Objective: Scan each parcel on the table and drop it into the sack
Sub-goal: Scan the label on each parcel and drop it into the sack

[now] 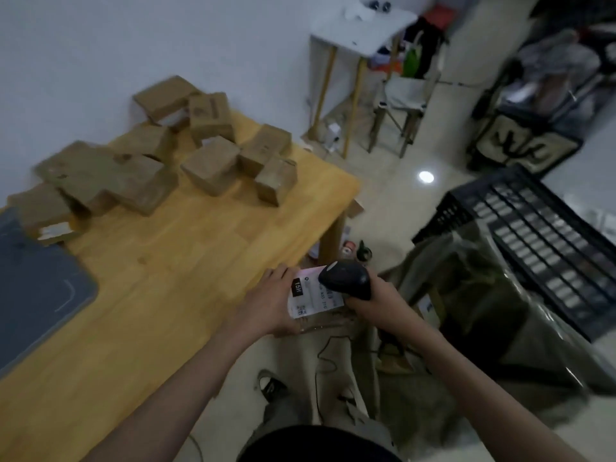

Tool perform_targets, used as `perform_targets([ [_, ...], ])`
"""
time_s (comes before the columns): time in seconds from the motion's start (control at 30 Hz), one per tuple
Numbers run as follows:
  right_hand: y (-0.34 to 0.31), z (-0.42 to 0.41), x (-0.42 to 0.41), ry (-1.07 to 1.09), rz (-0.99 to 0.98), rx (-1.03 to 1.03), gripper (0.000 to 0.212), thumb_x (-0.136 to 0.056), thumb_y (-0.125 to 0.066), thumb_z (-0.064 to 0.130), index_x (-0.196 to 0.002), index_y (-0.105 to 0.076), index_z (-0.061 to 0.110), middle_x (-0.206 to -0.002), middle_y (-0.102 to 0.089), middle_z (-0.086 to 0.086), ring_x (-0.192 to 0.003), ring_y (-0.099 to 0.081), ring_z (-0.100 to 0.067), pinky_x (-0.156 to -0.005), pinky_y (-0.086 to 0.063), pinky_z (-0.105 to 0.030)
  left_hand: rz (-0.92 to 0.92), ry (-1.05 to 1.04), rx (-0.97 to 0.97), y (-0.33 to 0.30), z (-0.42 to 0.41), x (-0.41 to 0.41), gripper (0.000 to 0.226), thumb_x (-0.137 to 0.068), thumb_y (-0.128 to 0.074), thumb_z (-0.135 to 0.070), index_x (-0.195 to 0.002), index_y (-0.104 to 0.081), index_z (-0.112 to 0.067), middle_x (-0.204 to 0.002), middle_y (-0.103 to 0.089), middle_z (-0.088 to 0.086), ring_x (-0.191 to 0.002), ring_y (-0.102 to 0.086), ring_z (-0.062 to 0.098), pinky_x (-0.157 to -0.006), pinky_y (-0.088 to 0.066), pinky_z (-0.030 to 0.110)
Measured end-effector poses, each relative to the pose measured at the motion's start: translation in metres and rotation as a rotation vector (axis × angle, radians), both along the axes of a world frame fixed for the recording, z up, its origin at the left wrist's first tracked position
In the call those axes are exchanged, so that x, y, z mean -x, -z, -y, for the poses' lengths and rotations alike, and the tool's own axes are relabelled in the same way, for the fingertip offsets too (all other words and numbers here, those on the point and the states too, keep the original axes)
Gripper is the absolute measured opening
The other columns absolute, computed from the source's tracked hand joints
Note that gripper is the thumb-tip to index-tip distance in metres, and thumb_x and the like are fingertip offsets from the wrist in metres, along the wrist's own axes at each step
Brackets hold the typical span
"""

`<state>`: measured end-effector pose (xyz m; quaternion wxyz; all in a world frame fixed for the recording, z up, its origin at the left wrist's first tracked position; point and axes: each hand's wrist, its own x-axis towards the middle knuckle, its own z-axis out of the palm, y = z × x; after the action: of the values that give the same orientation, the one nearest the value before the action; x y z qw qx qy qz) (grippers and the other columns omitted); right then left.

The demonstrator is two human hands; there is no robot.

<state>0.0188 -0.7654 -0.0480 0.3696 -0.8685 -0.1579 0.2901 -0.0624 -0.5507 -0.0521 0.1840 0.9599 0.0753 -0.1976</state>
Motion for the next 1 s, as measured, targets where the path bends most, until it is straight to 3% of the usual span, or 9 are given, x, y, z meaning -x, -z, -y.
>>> perform_targets([
  [0.13,0.025,0.062,0.016,0.107,-0.052,0.048,0.044,-0.087,-0.071,0.018,-0.129,-0.059,0.024,-0.113,-0.065,0.010,-0.107,-0.063,-0.011,-0.085,-0.049,-0.024,-0.070,0.095,0.025,0.028,0.058,-0.002,0.110,-0.061,-0.082,-0.050,-0.149,-0.023,-0.020,-0.142,-0.029,-0.005,-0.130,-0.031,0.017,-0.089,-0.043,0.030],
  [0.33,0.054,0.135,0.032,0.225,-0.167,0.112,0.045,-0.085,-0.070,0.016,-0.128,-0.061,0.024,-0.113,-0.069,0.006,-0.110,-0.065,-0.016,-0.095,-0.055,-0.041,-0.170,0.170,0.055,0.067,0.127,-0.004,0.115,-0.060,-0.084,-0.054,-0.151,-0.021,-0.022,-0.137,-0.033,-0.006,-0.125,-0.035,0.018,-0.093,-0.047,0.036],
  [0.47,0.065,0.171,0.031,0.333,-0.182,0.149,0.044,-0.086,-0.071,0.012,-0.129,-0.060,0.016,-0.105,-0.065,0.006,-0.099,-0.061,-0.013,-0.082,-0.047,-0.027,-0.205,0.223,0.082,0.083,0.170,-0.018,0.110,-0.060,-0.081,-0.059,-0.148,-0.025,-0.023,-0.133,-0.035,-0.004,-0.122,-0.037,0.020,-0.093,-0.048,0.041],
  [0.63,0.073,0.214,0.016,0.509,-0.178,0.173,0.042,-0.088,-0.072,0.016,-0.128,-0.059,0.014,-0.105,-0.065,-0.001,-0.101,-0.064,-0.022,-0.089,-0.054,-0.040,-0.194,0.275,0.079,0.101,0.216,-0.050,0.109,-0.062,-0.079,-0.065,-0.147,-0.027,-0.021,-0.135,-0.039,0.000,-0.120,-0.039,0.022,-0.089,-0.047,0.037],
  [0.73,0.071,0.238,0.006,0.591,-0.179,0.172,0.039,-0.086,-0.070,0.012,-0.123,-0.060,0.015,-0.097,-0.066,-0.002,-0.094,-0.068,-0.028,-0.085,-0.058,-0.047,-0.190,0.277,0.096,0.107,0.246,-0.075,0.107,-0.066,-0.080,-0.060,-0.149,-0.027,-0.019,-0.139,-0.037,0.004,-0.127,-0.037,0.026,-0.093,-0.045,0.041],
  [0.87,0.070,0.262,-0.002,0.667,-0.175,0.187,0.032,-0.083,-0.066,0.009,-0.114,-0.061,0.016,-0.092,-0.066,-0.004,-0.086,-0.068,-0.030,-0.079,-0.060,-0.051,-0.254,0.254,0.375,0.107,0.285,-0.099,0.109,-0.072,-0.085,-0.039,-0.156,-0.018,-0.021,-0.156,-0.021,0.001,-0.142,-0.030,0.026,-0.112,-0.037,0.042],
  [0.93,0.070,0.270,-0.005,0.675,-0.187,0.185,0.029,-0.084,-0.066,0.009,-0.112,-0.061,0.016,-0.095,-0.067,-0.007,-0.086,-0.068,-0.030,-0.076,-0.061,-0.049,-0.253,0.279,0.410,0.106,0.294,-0.103,0.109,-0.074,-0.085,-0.031,-0.157,-0.016,-0.022,-0.161,-0.013,-0.002,-0.146,-0.025,0.025,-0.116,-0.033,0.042],
  [1.0,0.070,0.272,-0.007,0.663,-0.212,0.184,0.029,-0.086,-0.066,0.010,-0.115,-0.060,0.014,-0.098,-0.067,-0.009,-0.082,-0.068,-0.027,-0.062,-0.061,-0.037,-0.235,0.305,0.380,0.105,0.293,-0.106,0.104,-0.076,-0.083,-0.028,-0.157,-0.018,-0.020,-0.161,-0.013,0.000,-0.146,-0.024,0.025,-0.117,-0.031,0.039],
])
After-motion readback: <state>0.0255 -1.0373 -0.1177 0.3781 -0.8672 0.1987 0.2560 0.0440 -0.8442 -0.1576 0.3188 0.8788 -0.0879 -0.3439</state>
